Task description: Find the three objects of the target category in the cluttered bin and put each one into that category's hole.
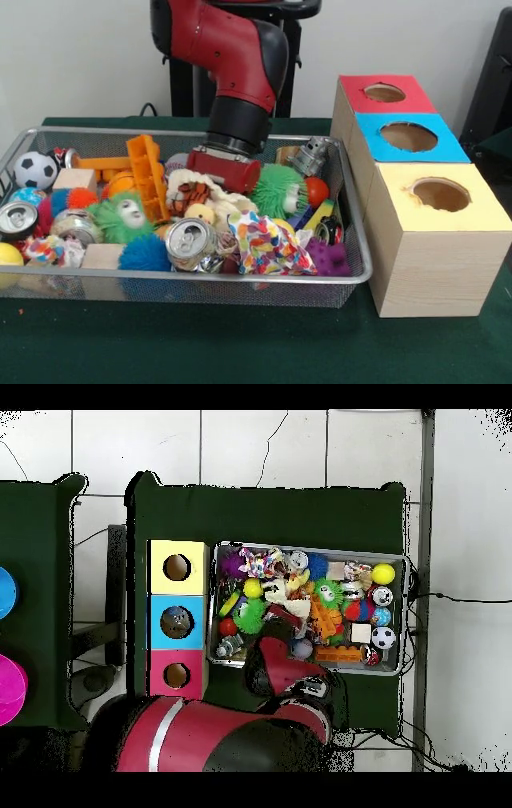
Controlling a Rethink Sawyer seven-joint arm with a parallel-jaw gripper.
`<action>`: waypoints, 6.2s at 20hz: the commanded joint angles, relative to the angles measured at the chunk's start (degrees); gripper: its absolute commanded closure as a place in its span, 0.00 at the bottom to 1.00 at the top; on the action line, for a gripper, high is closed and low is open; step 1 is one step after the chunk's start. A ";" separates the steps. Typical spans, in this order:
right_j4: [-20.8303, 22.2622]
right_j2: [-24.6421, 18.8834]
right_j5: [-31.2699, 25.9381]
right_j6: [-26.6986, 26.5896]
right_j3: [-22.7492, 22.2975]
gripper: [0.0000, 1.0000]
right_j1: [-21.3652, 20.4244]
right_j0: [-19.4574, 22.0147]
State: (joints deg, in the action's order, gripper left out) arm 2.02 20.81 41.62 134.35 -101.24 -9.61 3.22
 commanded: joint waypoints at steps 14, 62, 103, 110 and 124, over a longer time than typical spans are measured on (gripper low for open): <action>-9.79 19.02 1.59 -5.61 12.39 0.00 10.38 1.67; 14.54 1.96 -4.49 -10.98 5.92 0.00 -3.90 4.60; 37.07 -56.93 -53.73 -5.24 -0.89 0.00 0.42 53.13; 31.67 -56.67 -52.49 -2.86 -4.17 0.00 -1.80 51.69; 27.32 -53.06 -47.45 2.82 -5.93 0.00 -5.72 45.46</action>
State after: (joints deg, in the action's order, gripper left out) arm 32.05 -28.63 1.94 134.25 -103.19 -18.46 51.98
